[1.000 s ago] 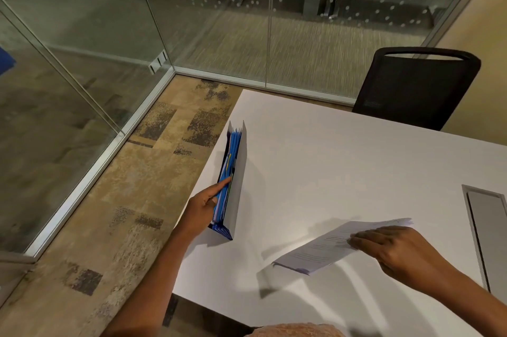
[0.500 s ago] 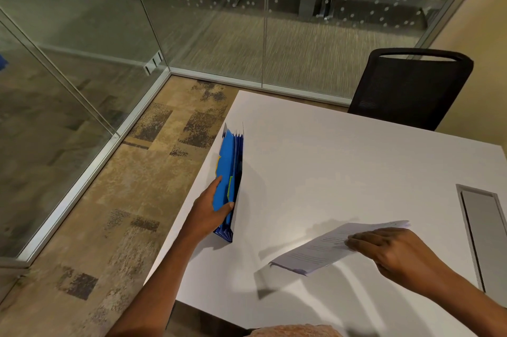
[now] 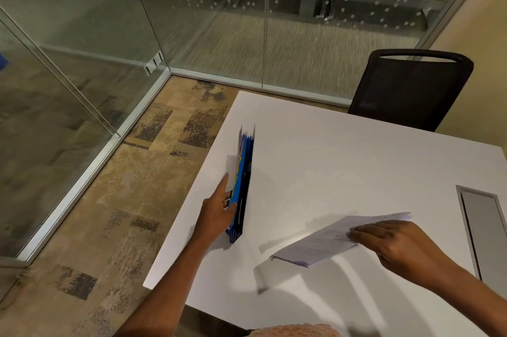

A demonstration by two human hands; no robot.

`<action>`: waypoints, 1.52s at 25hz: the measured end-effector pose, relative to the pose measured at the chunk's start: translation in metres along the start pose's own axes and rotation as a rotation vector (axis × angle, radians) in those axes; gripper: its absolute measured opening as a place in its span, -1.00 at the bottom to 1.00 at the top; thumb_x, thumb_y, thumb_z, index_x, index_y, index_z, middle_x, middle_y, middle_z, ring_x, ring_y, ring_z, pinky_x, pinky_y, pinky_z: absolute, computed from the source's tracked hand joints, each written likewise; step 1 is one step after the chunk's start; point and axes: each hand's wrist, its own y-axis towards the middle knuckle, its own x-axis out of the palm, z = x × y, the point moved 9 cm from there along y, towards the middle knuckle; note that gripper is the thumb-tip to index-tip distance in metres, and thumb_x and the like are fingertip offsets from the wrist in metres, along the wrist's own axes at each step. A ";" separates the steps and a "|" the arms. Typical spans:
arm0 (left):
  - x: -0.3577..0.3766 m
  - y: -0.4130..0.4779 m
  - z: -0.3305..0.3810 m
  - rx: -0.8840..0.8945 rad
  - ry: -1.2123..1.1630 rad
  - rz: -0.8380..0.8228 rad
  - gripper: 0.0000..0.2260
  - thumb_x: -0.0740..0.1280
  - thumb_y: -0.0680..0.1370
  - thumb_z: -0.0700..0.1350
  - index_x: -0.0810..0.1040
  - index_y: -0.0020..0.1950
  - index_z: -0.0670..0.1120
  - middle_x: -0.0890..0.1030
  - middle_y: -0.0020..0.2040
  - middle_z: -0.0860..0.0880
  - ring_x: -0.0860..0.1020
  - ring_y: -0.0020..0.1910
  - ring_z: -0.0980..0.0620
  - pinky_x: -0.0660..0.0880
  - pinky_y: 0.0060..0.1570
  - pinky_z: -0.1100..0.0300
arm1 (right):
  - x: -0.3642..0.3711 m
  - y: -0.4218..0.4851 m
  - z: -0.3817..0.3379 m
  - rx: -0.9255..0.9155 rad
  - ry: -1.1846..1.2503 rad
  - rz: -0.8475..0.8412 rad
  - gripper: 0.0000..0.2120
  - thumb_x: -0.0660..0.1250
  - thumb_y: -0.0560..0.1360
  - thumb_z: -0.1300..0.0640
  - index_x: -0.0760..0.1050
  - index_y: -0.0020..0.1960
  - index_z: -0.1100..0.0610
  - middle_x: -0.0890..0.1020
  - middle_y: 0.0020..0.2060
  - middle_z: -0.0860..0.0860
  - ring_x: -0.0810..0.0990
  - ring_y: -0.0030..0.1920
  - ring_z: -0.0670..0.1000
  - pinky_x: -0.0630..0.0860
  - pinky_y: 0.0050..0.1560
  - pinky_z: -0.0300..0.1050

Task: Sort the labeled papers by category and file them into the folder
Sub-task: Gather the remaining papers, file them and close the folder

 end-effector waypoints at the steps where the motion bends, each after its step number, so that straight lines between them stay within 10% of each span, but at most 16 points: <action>1: 0.005 0.000 0.001 -0.012 -0.035 -0.004 -0.36 0.38 0.65 -0.28 0.27 0.69 0.06 0.57 0.37 0.00 0.55 0.41 0.03 0.49 0.44 0.11 | -0.003 0.001 0.003 0.001 -0.008 0.006 -0.31 0.53 0.09 0.55 0.77 0.16 0.11 0.80 0.07 -0.04 0.81 -0.06 0.05 0.73 -0.20 -0.05; 8: 0.034 0.000 0.009 0.012 -0.006 -0.069 -0.52 0.32 0.64 -0.36 0.51 0.54 -0.08 0.65 0.38 -0.02 0.60 0.39 0.01 0.51 0.18 0.48 | -0.047 0.003 0.020 -0.013 -0.063 0.129 -0.42 0.38 0.31 0.52 0.76 0.22 0.12 0.79 0.13 -0.02 0.81 -0.01 0.07 0.73 -0.11 -0.04; 13: 0.042 -0.003 -0.003 0.006 0.059 -0.118 -0.51 0.29 0.63 -0.36 0.53 0.53 -0.04 0.64 0.40 -0.01 0.60 0.40 -0.02 0.63 0.28 0.06 | -0.086 0.011 0.029 -0.037 -0.141 0.180 -0.52 0.32 0.41 0.42 0.75 0.24 0.14 0.79 0.13 0.04 0.81 -0.04 0.10 0.73 -0.17 0.03; 24: 0.046 -0.009 -0.022 -0.015 0.080 -0.163 -0.49 0.26 0.60 -0.39 0.62 0.41 0.09 0.71 0.26 0.12 0.68 0.20 0.16 0.71 0.08 0.08 | -0.089 0.075 0.005 -0.314 -0.276 0.240 -0.56 0.16 0.56 0.26 0.73 0.26 0.18 0.77 0.17 0.13 0.81 0.04 0.16 0.75 -0.04 0.09; 30: 0.053 -0.012 -0.030 -0.046 0.037 -0.174 -0.52 0.31 0.61 -0.35 0.62 0.39 0.13 0.70 0.24 0.16 0.68 0.20 0.16 0.71 0.06 0.09 | -0.049 0.099 -0.003 -0.365 -0.350 0.054 -0.55 0.68 0.38 0.19 0.71 0.24 0.20 0.77 0.14 0.17 0.80 0.04 0.23 0.76 -0.02 0.17; 38: 0.055 -0.011 -0.028 -0.038 0.032 -0.173 -0.58 0.33 0.65 -0.31 0.59 0.42 0.08 0.67 0.23 0.14 0.68 0.21 0.12 0.72 0.03 0.14 | -0.012 0.092 -0.031 -0.466 -0.479 -0.047 -0.67 0.61 0.44 0.23 0.66 0.17 0.26 0.75 0.05 0.24 0.79 -0.08 0.26 0.77 -0.10 0.18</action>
